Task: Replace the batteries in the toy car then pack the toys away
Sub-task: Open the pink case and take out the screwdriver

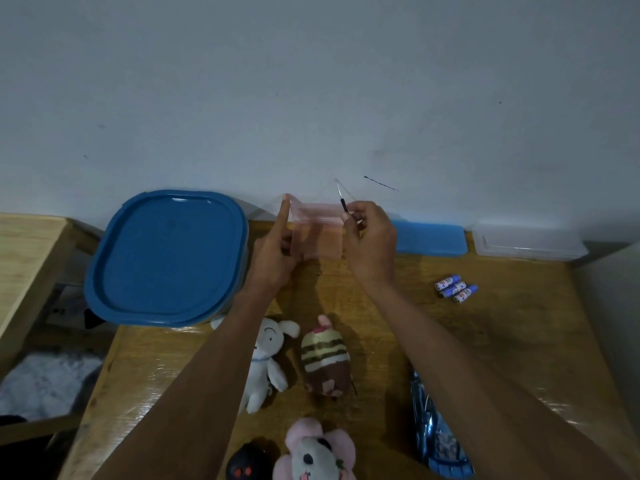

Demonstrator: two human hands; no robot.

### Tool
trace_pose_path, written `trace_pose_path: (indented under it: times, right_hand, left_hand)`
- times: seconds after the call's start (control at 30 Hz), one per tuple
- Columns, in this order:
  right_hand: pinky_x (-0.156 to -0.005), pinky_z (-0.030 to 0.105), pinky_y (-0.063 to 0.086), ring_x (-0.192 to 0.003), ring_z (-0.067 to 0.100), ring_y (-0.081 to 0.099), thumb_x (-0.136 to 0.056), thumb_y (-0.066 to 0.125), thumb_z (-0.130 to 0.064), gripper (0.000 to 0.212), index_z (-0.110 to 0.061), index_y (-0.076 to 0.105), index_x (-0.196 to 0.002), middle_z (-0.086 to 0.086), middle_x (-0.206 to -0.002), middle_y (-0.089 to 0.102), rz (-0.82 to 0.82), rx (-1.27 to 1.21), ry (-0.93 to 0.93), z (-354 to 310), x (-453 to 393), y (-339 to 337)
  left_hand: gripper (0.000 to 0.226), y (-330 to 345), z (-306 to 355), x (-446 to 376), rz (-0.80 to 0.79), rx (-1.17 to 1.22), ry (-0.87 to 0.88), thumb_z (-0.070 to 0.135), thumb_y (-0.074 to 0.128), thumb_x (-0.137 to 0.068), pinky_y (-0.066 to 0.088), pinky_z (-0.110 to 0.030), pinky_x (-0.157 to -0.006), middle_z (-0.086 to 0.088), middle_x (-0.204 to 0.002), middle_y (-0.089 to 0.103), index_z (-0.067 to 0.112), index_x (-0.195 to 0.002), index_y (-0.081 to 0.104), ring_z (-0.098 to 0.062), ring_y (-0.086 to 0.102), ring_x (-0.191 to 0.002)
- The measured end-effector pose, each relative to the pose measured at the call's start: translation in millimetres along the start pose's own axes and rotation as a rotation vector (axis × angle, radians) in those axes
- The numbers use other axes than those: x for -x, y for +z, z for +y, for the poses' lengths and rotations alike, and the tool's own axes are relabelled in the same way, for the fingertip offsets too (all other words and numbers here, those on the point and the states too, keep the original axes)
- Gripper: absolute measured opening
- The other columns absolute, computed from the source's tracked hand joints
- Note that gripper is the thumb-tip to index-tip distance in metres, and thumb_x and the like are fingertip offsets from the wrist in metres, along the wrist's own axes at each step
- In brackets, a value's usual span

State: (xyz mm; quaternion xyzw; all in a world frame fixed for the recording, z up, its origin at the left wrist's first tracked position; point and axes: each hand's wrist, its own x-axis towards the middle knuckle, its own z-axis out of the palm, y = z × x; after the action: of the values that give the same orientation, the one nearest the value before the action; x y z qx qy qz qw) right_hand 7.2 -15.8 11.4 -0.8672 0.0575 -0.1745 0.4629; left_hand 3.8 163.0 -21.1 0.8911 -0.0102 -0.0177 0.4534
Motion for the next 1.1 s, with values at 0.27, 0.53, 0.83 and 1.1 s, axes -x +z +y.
trace_pose_path:
  times: [0.27, 0.53, 0.83, 1.1]
  right_hand:
    - [-0.073, 0.015, 0.046, -0.092, 0.013, 0.06, -0.098, 0.062, -0.022, 0.024, -0.016, 0.069, -0.121, -0.002, -0.101, 0.061, -0.137, 0.136, 0.011, 13.7, 11.8, 9.8]
    - [-0.08, 0.031, 0.058, -0.095, 0.012, 0.06, -0.096, 0.065, -0.022, 0.022, -0.021, 0.07, -0.117, -0.005, -0.103, 0.063, -0.227, 0.203, 0.015, 25.7, 32.2, 8.0]
    - [-0.079, 0.03, 0.055, -0.094, 0.019, 0.063, -0.093, 0.066, -0.018, 0.025, -0.022, 0.073, -0.117, -0.001, -0.103, 0.065, -0.224, 0.265, 0.042, -3.6, 22.6, -13.6]
    - [-0.078, 0.031, 0.048, -0.097, 0.025, 0.064, -0.093, 0.063, -0.017, 0.023, -0.018, 0.075, -0.112, 0.007, -0.105, 0.069, -0.17, 0.305, 0.084, -37.4, 34.2, -102.8]
  left_hand:
    - [0.06, 1.4, 3.3, 3.0, 0.045, 0.037, -0.065, 0.018, 0.065, -0.098, 0.06, -0.038, -0.089, -0.004, -0.115, 0.071, 0.028, -0.153, 0.043, -0.017, 0.069, -0.1]
    - [0.042, 0.5, 9.7, 7.4, 0.021, -0.012, -0.124, 0.009, 0.071, -0.093, 0.057, -0.041, -0.099, -0.006, -0.125, 0.07, 0.014, -0.135, 0.065, -0.019, 0.066, -0.111]
    - [0.072, -9.9, 41.8, 12.1, -0.108, -0.314, -0.059, 0.012, 0.078, -0.084, 0.047, -0.045, -0.11, -0.014, -0.146, 0.054, 0.02, -0.149, 0.048, -0.033, 0.052, -0.132]
    - [0.056, -10.6, 105.7, 51.6, -0.138, -0.379, 0.02, 0.031, 0.074, -0.09, 0.042, -0.038, -0.111, -0.007, -0.145, 0.057, 0.02, -0.141, 0.056, -0.026, 0.05, -0.133]
